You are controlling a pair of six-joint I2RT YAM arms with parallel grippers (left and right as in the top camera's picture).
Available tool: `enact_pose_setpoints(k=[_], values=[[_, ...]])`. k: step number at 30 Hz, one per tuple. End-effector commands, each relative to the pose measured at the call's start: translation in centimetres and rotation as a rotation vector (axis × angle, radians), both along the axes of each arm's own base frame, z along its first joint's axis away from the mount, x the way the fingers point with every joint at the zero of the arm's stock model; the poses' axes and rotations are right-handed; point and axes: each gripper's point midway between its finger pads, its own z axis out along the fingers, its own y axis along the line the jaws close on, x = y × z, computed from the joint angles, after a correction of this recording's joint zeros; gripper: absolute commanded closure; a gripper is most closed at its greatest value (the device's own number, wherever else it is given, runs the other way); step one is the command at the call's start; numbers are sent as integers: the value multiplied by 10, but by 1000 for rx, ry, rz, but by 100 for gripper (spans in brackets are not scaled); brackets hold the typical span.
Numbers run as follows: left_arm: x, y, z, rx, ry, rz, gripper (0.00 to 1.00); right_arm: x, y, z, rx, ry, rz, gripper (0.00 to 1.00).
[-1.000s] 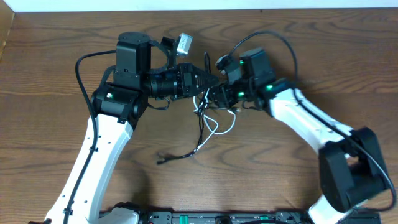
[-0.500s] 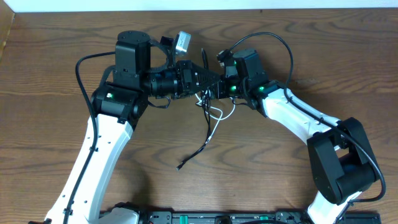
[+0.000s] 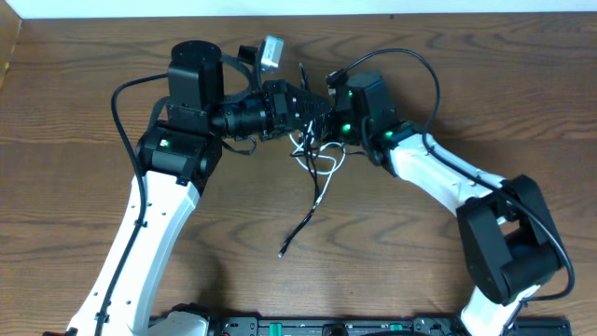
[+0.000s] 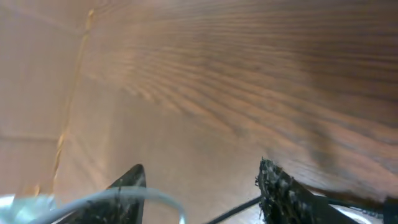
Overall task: Untangle cables
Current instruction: 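Pull the white cable rightward with the right gripper, away from the black cable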
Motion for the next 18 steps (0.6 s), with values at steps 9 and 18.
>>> enact_pose_setpoints(k=[9,18], values=[[27,48,7,38,-162,100,93,7,-97,-72,-270,228,-265,79],[61,175,-94,608,14,585,93,-14,-216,-68,-376,380,-307,99]])
